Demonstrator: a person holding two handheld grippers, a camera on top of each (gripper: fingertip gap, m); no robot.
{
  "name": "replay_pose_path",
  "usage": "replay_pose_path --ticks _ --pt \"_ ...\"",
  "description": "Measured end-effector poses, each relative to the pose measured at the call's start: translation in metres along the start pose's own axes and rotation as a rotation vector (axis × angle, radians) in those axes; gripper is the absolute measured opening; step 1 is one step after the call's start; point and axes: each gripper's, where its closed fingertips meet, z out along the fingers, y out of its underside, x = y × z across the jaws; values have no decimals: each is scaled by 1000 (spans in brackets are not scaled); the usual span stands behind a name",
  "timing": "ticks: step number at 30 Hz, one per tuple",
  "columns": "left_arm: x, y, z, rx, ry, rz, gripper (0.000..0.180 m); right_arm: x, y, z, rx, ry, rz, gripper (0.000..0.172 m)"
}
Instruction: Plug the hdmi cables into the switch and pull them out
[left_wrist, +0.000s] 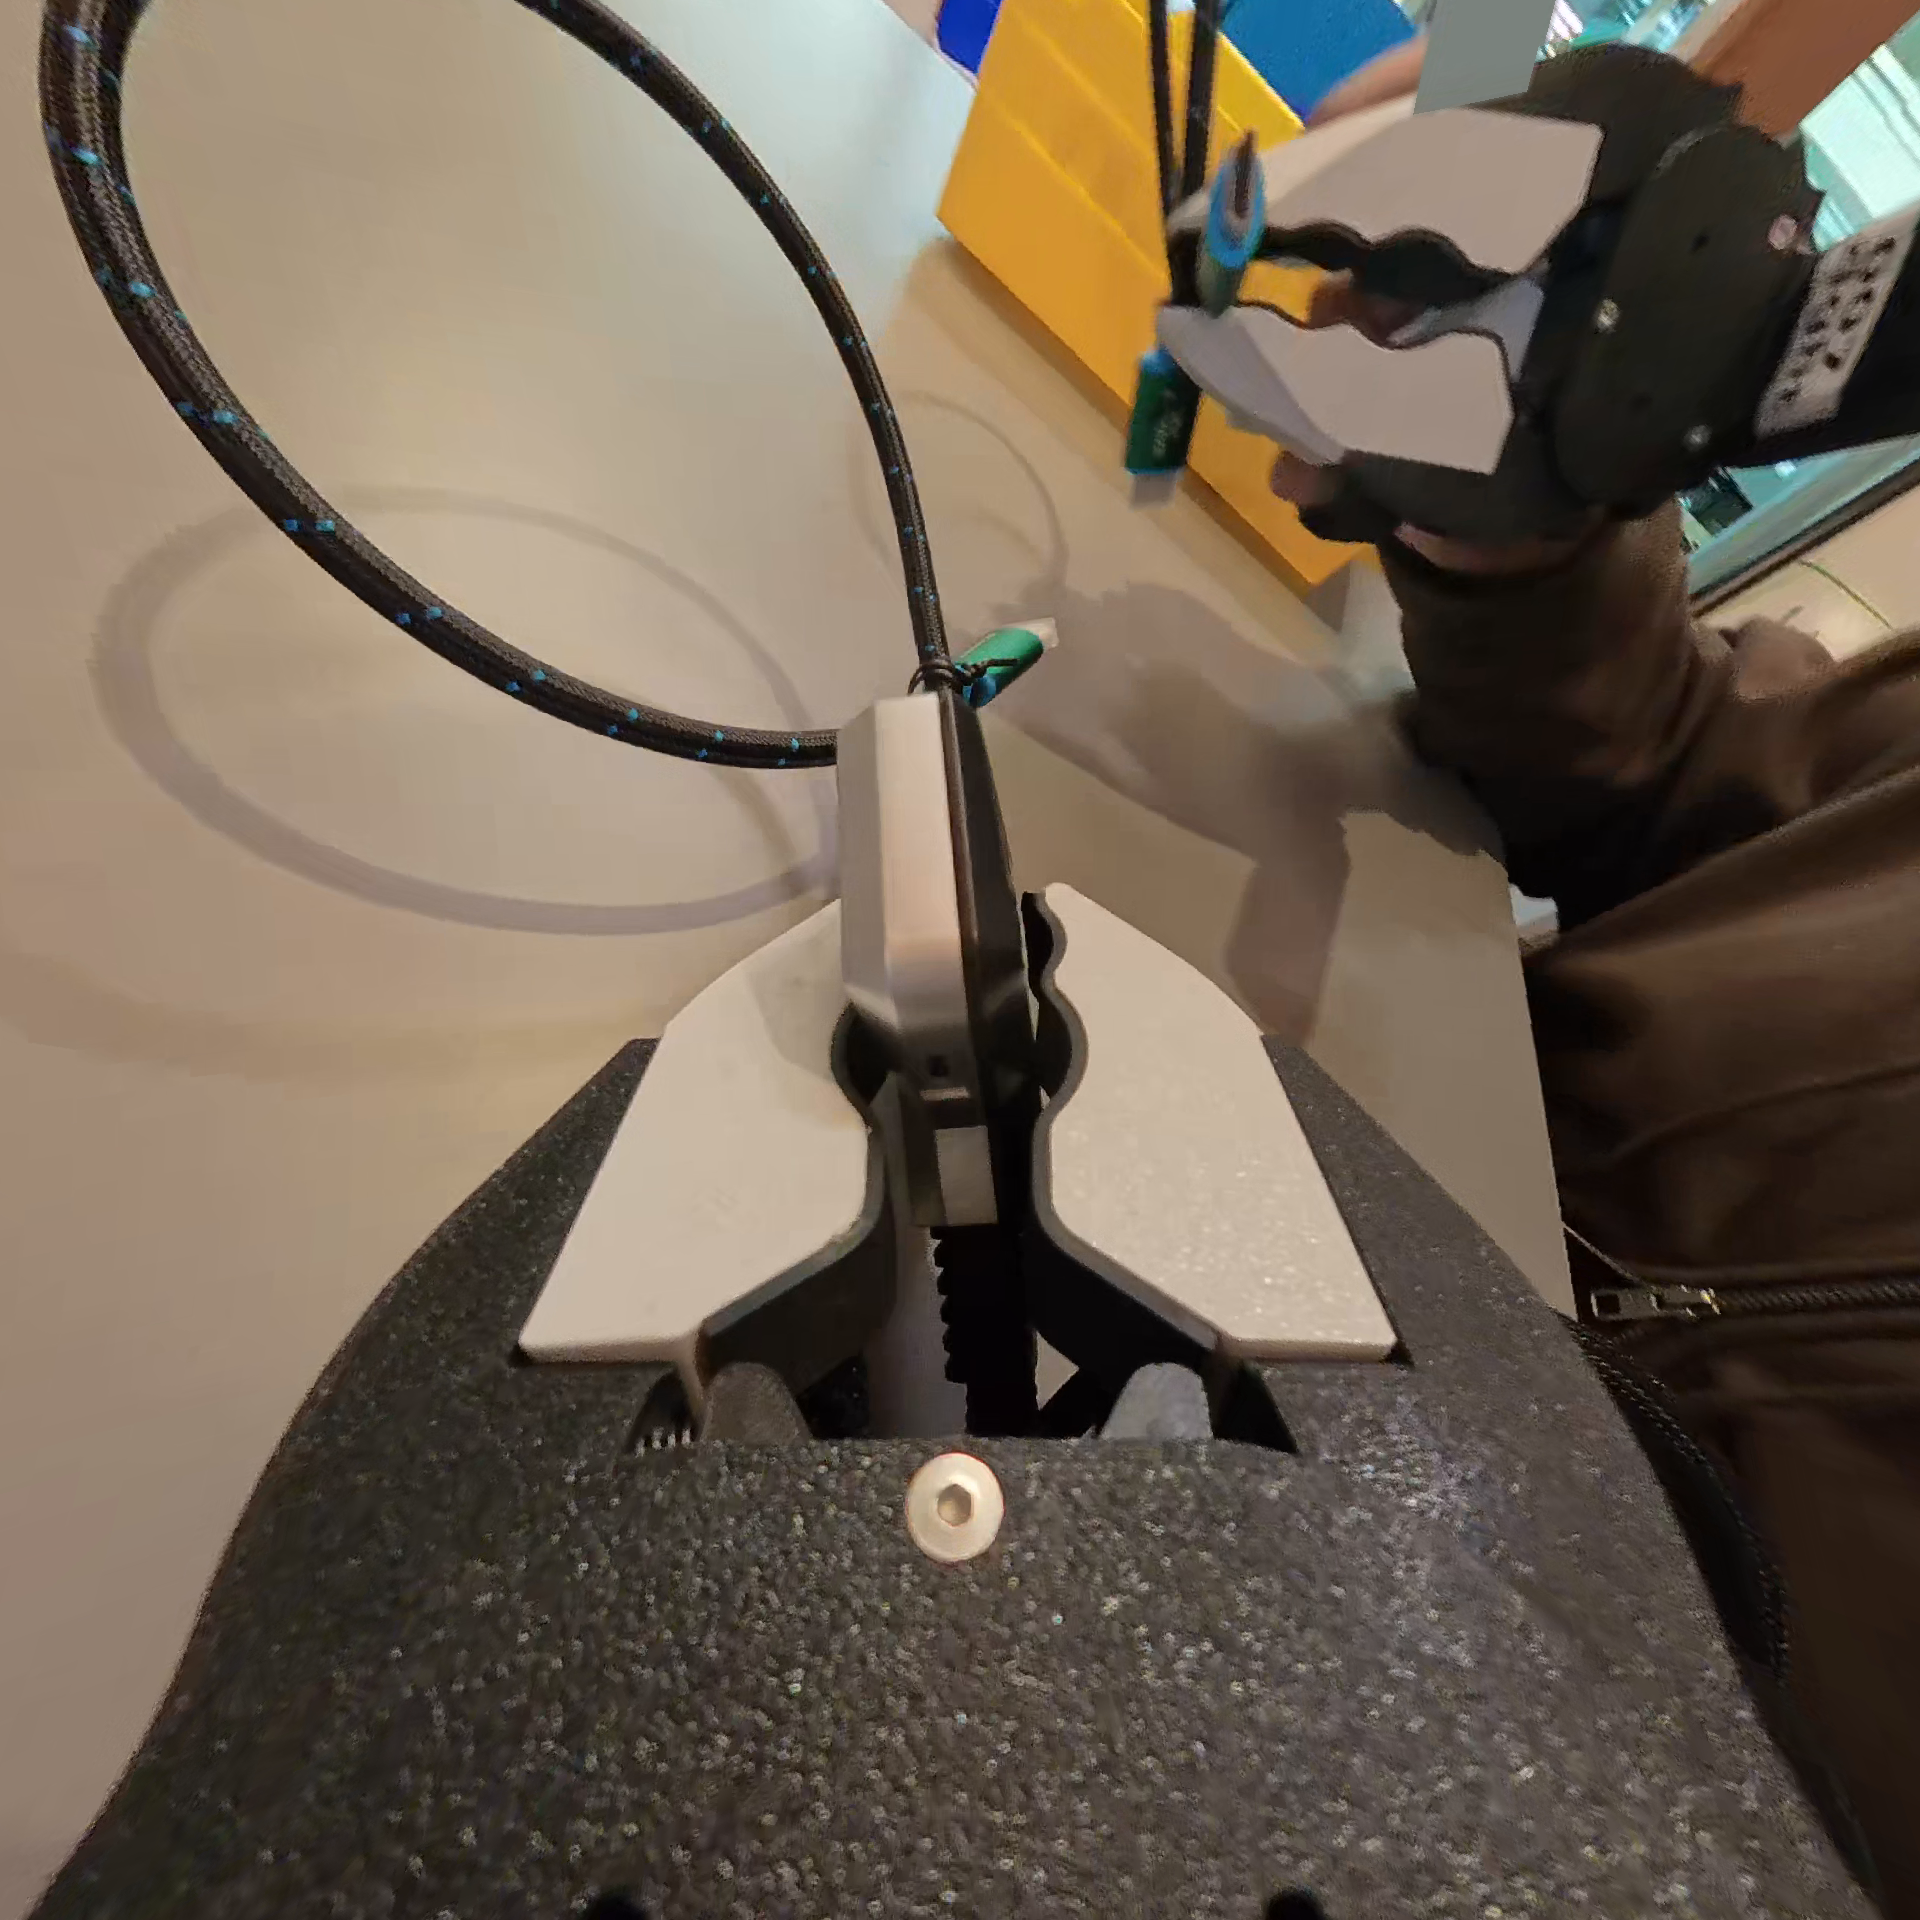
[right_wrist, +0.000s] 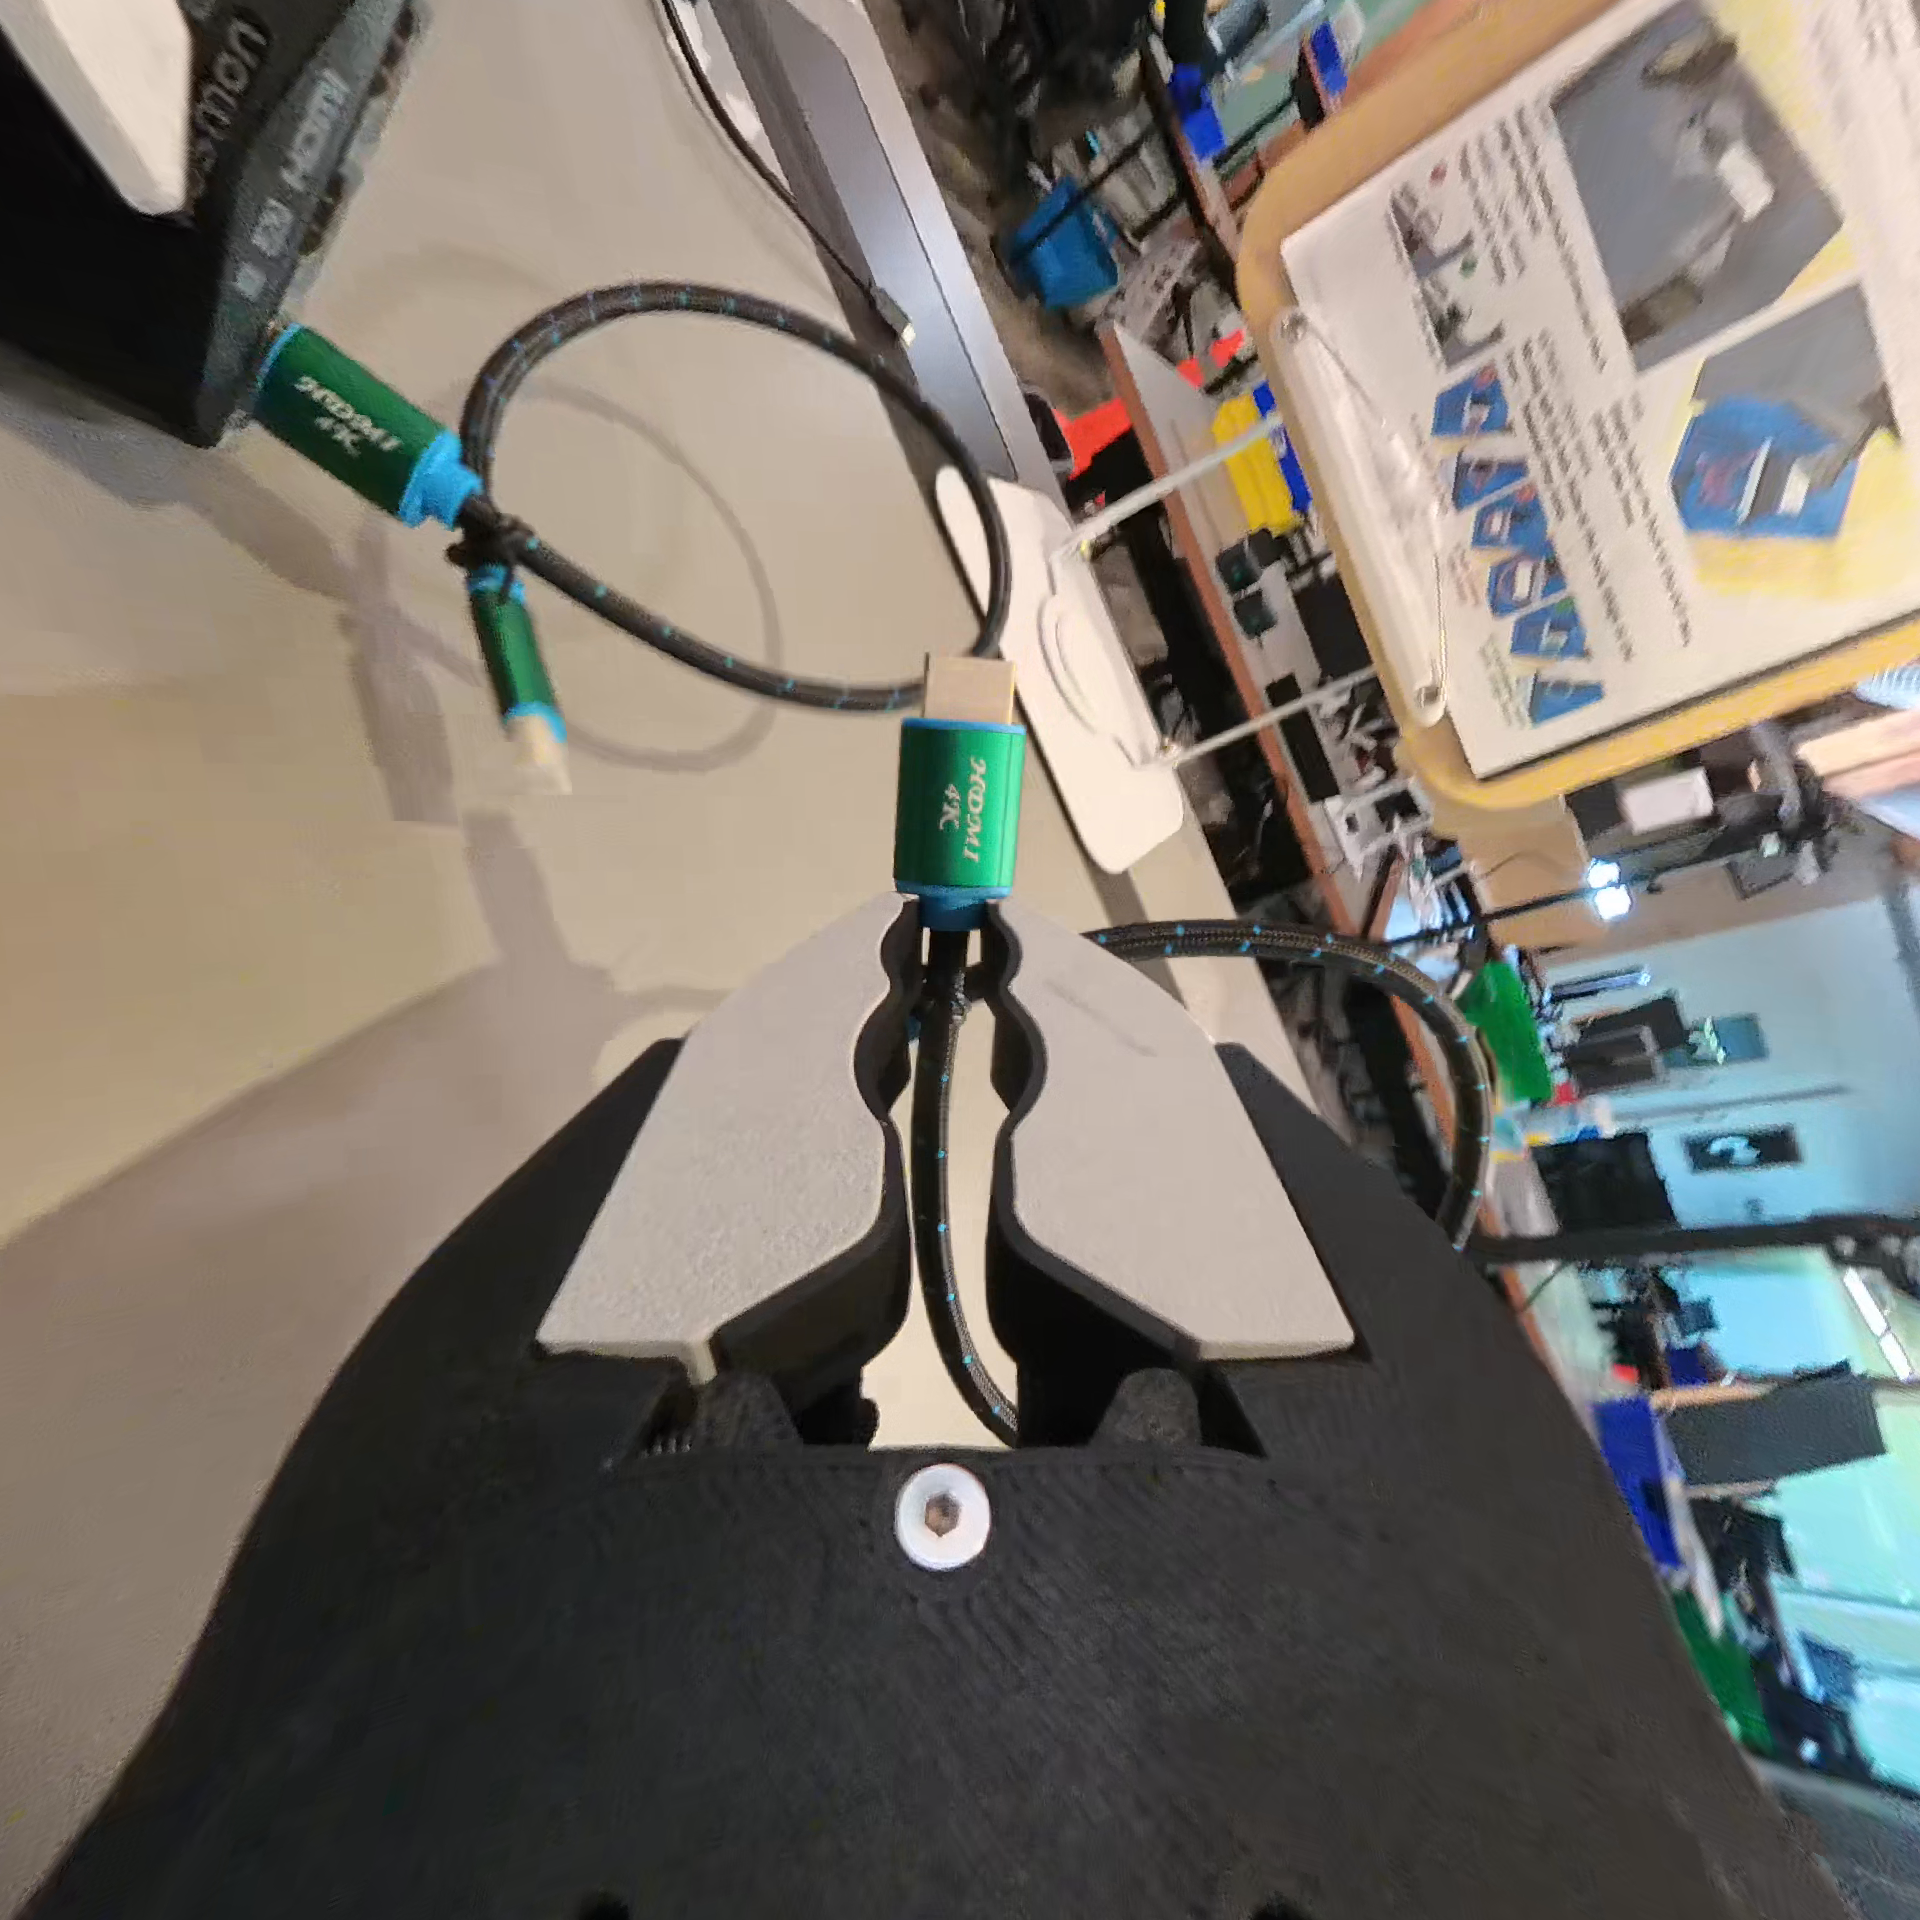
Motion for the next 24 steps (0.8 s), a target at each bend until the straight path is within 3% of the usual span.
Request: replay_pose_path --ticks 5,11,17,21,24 --pt "-9 -2 -1 23 -38 -31 25 15 14 -59 -93 29 137 10" --pt "-5 2 4 4 -34 -30 25 75 31 -152 -184 77 217 10" --pt "-6 3 6 -5 -42 -32 25 90 142 -196 -514 36 310 10" --pt "-7 3 5 -2 -47 -39 25 70 203 -196 -598 -28 424 10" --pt "-8 3 5 0 -51 -40 25 62 219 -190 -589 -57 454 11"
